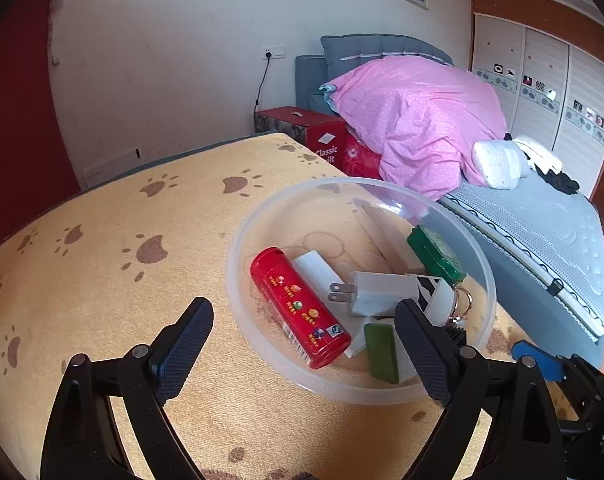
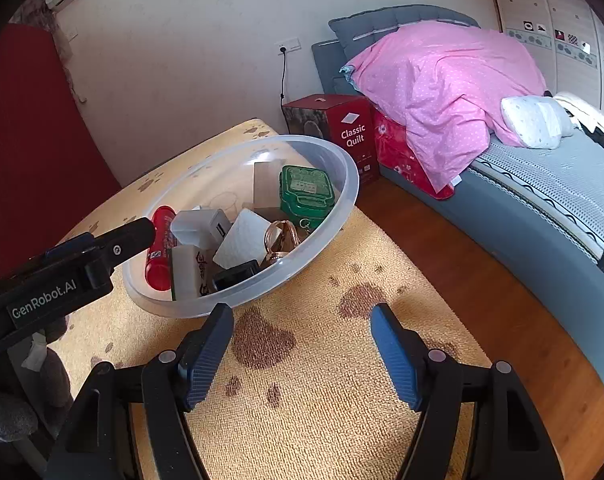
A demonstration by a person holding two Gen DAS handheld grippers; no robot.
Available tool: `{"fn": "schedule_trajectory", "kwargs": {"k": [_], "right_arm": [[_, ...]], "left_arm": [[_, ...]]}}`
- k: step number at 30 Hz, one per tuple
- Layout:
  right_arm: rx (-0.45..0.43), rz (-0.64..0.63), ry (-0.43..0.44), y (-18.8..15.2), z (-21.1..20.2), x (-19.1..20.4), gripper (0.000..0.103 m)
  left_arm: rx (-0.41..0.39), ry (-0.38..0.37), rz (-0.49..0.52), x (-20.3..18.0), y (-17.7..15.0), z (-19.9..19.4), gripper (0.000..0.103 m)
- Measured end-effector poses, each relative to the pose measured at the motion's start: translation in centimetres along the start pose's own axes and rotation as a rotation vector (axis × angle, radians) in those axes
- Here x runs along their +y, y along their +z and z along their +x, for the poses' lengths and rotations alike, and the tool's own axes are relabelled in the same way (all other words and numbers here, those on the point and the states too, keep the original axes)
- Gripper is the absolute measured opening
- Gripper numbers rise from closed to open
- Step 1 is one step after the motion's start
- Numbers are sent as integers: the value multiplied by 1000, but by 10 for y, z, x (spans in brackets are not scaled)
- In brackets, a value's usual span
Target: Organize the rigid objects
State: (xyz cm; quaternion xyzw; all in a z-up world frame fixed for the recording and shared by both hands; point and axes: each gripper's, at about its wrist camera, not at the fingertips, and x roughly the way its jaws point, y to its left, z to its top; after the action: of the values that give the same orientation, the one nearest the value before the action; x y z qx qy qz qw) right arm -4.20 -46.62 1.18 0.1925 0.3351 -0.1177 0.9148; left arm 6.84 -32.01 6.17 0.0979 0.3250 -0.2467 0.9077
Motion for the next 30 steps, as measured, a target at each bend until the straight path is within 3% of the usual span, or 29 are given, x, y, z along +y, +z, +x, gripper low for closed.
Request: {"fn": "schedule_trajectory", "kwargs": {"k": [6, 10, 11, 30], "right_arm": [[0, -5, -5, 1, 0, 0, 75], [-14, -11, 0, 3, -2, 1, 96], [-24, -12, -3, 3, -4, 1, 97], [-58, -77, -99, 20, -9, 16, 101]], "left_arm": [[-28, 64, 24, 0, -7, -10, 96], [-48, 119, 48, -1, -11, -14, 97], [-52, 128, 54, -2, -12, -16, 98], [-86, 183, 48, 1, -21, -25, 101]]}}
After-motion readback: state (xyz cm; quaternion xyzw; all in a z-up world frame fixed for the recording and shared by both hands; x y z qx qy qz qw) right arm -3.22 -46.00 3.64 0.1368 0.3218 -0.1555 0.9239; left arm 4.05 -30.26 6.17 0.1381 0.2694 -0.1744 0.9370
